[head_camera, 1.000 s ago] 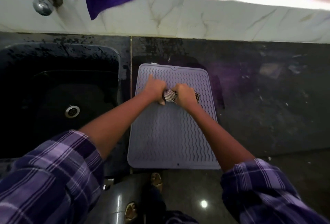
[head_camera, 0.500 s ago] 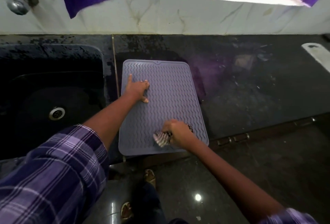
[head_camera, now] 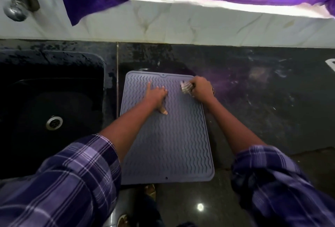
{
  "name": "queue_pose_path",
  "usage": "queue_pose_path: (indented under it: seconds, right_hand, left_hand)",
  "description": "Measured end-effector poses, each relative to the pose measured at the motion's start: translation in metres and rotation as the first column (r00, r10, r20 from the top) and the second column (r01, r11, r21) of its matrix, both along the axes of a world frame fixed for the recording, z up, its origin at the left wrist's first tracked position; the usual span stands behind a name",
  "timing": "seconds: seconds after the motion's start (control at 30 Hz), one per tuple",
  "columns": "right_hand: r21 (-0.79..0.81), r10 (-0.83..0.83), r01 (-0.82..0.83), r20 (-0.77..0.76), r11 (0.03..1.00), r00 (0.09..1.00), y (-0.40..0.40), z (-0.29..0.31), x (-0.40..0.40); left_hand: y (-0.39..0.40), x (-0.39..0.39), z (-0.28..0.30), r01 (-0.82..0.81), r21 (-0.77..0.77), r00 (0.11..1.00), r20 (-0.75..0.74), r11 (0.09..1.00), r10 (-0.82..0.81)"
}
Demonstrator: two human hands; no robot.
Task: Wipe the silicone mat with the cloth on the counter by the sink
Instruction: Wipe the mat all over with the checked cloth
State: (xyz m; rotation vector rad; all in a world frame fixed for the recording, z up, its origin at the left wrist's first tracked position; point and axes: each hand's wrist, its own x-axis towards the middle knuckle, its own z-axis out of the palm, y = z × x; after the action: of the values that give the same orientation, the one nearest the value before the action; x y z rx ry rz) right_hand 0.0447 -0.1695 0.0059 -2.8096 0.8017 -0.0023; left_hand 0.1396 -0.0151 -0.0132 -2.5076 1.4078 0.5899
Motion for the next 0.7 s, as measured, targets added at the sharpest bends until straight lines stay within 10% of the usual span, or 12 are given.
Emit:
queue_pose_path:
  seconds: [0.7]
  right_hand:
    - [0.101,0.063,-0.05,-0.136,0.994,0.989,0.076,-0.029,-0.124]
  left_hand:
    - [0.004,-0.009,0.002,-0.039,0.031,0.998,0.045,0.999,0.038]
